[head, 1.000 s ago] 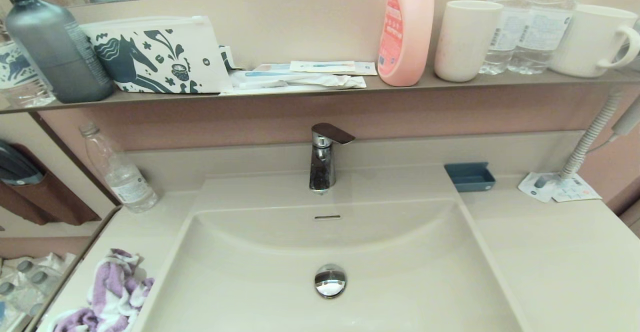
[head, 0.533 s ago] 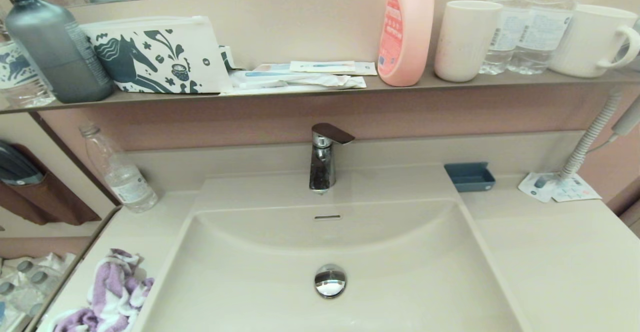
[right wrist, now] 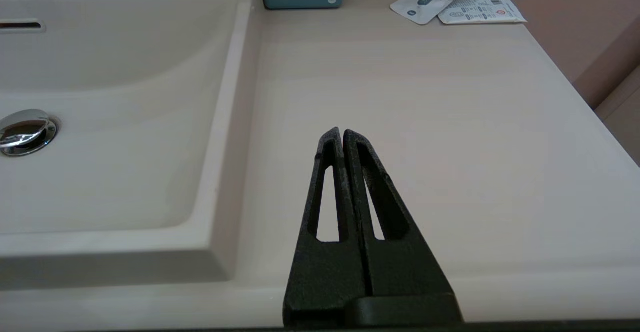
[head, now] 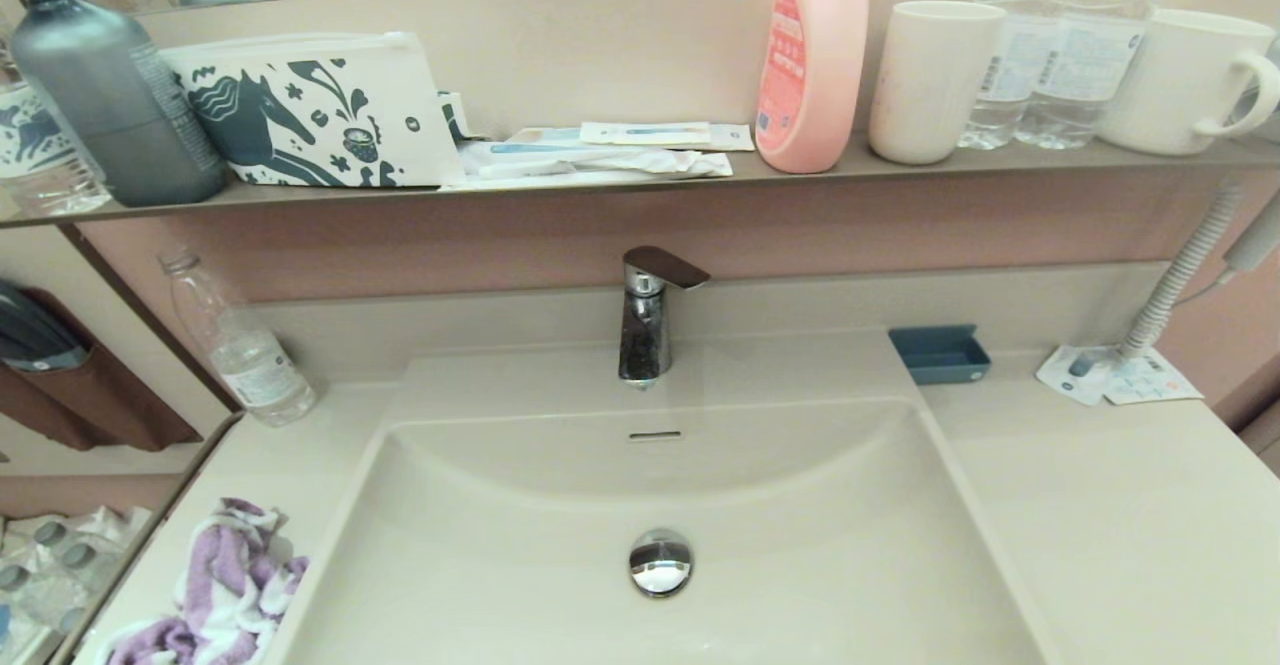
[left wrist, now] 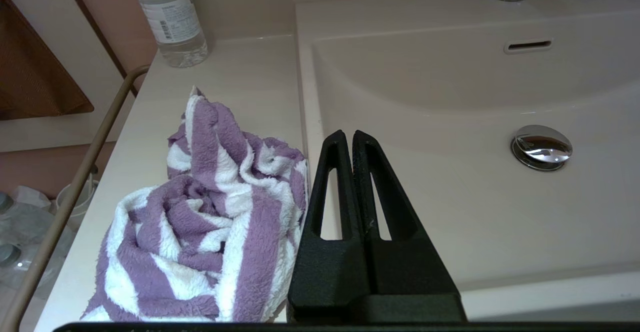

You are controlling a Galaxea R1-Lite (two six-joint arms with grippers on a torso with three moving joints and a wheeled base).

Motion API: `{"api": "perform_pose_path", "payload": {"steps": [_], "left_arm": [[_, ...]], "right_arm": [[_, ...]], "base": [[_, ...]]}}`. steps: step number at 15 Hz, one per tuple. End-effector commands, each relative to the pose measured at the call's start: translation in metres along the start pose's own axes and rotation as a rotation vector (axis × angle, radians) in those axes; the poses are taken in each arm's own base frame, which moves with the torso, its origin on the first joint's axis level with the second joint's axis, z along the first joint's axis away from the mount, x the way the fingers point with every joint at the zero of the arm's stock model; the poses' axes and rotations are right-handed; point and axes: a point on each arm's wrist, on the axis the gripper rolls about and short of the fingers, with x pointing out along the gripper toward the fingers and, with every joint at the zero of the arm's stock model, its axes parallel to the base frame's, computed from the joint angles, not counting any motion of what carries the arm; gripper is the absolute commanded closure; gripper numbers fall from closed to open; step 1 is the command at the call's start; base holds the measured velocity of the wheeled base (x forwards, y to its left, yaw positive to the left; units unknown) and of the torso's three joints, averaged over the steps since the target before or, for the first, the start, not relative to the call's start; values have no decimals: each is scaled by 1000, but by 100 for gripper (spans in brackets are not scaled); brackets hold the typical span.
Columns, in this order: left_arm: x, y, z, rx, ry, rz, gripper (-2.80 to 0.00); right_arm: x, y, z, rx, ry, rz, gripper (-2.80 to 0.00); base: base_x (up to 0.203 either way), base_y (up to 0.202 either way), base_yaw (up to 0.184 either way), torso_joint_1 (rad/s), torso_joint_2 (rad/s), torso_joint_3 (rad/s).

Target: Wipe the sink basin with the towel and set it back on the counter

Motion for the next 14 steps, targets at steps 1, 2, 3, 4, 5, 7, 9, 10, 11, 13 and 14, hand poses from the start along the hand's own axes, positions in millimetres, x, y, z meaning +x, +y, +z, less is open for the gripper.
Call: {"api": "perform_pose_path", "payload": {"steps": [1,2,3,4,5,7,9,10,11,13,14], "left_arm": [[0,0,0,1,0,1,0],[0,0,0,1,0,1,0],[0,0,0,1,1,0,0],[0,0,0,1,0,1,0],[0,0,0,1,0,0,0],[0,0,0,1,0,1,0],[0,0,0,1,0,1,0],[0,0,0,1,0,1,0],[0,0,0,1,0,1,0],[0,0,0,1,0,1,0],[0,0,0,1,0,1,0]], "right_arm": [[0,0,0,0,0,1,0],[0,0,0,0,0,1,0],[0,0,0,0,0,1,0],[0,0,0,0,0,1,0],[0,0,0,0,0,1,0],[0,0,0,0,0,1,0],[0,0,0,4,0,-1,0],[0,0,0,5,-1,-1,0],[0,0,0,6,-1,-1,0],[0,0,0,6,0,-1,0],[0,0,0,6,0,-1,0]], "base": [[0,0,0,0,0,0],[0,0,0,0,0,0],[0,0,0,0,0,0],[0,0,0,0,0,0],[0,0,0,0,0,0],[0,0,0,0,0,0],[0,0,0,0,0,0],[0,0,0,0,0,0],[0,0,0,0,0,0],[0,0,0,0,0,0],[0,0,0,0,0,0]]}}
